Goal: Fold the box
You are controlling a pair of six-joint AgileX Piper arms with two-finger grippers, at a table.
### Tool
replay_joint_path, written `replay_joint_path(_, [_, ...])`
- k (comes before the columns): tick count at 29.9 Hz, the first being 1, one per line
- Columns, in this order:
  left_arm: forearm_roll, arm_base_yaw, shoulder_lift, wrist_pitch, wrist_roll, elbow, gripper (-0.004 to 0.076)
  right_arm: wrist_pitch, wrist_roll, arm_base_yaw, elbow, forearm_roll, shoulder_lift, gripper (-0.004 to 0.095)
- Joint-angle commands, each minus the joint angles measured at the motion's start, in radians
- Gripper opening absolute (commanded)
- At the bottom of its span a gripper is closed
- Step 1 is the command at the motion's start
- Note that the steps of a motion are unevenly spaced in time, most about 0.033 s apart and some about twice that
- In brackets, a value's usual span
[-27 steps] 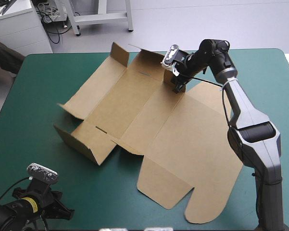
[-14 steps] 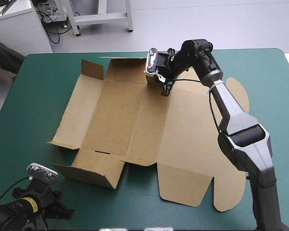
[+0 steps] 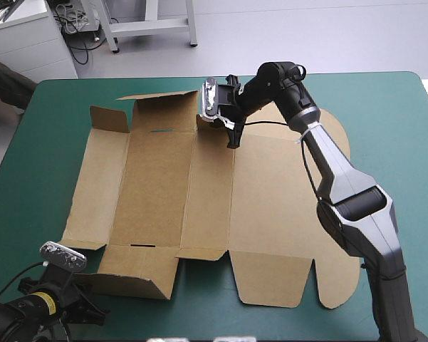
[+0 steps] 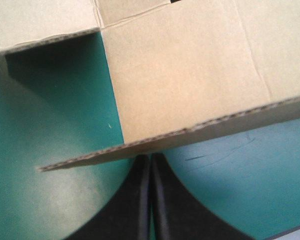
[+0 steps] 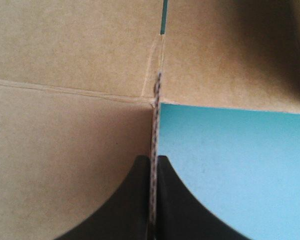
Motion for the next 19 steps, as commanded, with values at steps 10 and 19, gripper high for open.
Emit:
replay_joint_path(10, [0.001,-0.005,0.005,-0.035,-0.004,-0.025,-0.0032,0.002,-0.028,0.022,-0.025,0.114,-0.067,0.0002])
replay_joint_path(19, [0.001,-0.005,0.005,-0.035,-0.004,-0.025,-0.0032,0.002,-0.012,0.022,-0.025,0.107,-0.067,0.0626])
